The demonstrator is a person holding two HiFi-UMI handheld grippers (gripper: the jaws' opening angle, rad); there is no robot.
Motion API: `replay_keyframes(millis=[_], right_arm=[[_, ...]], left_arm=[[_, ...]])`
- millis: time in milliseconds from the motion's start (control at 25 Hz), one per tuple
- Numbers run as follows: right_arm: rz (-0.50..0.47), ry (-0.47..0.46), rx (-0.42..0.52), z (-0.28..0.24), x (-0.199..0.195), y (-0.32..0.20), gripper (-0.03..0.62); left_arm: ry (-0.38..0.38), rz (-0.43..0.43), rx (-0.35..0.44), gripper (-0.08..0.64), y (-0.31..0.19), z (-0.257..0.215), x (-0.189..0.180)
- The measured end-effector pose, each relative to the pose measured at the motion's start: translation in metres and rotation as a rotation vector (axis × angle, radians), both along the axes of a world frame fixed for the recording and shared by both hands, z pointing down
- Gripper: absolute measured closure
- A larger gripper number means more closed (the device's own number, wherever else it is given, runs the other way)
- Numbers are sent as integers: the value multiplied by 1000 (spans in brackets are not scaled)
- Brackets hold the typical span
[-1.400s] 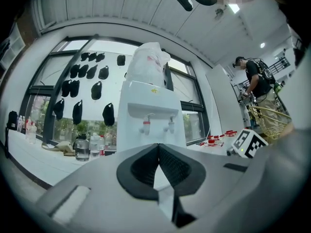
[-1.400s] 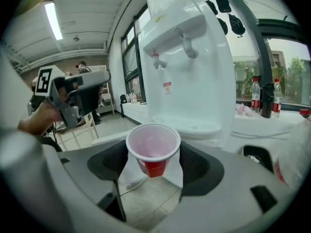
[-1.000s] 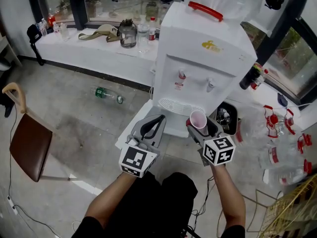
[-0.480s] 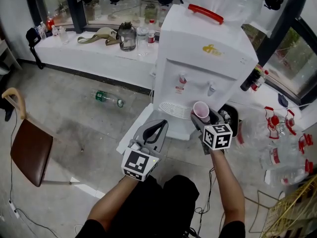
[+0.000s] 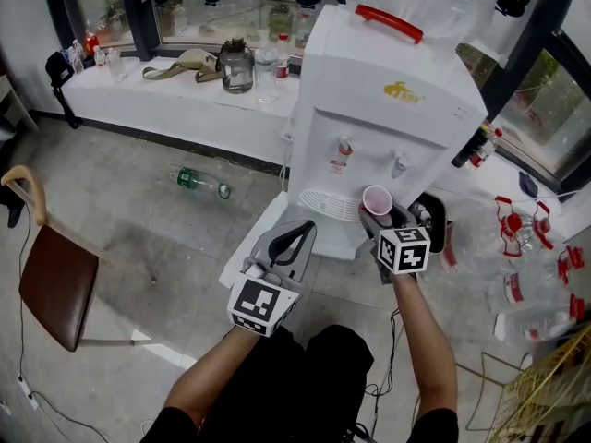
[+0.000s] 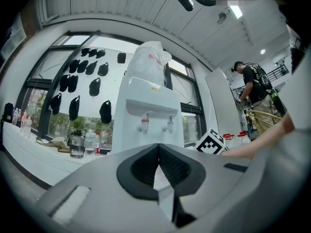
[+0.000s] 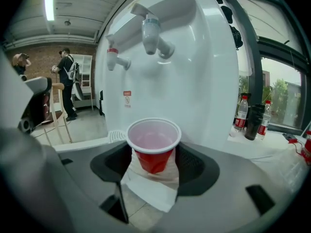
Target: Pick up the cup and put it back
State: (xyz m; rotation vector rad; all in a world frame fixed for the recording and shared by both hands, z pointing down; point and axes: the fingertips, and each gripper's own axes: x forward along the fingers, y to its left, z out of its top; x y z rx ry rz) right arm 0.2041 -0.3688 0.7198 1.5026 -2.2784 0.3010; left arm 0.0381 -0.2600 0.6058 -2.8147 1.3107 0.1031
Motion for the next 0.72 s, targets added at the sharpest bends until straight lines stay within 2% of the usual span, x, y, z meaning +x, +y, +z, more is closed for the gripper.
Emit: replay_keyframes(millis=[440, 720], right_arm=[[10, 15, 16, 2, -4, 0, 276], [49, -95, 21, 3, 2, 28, 265]], left_arm=[[11, 18, -11, 554, -5, 2, -1], [13, 18, -22, 554, -19, 6, -3]])
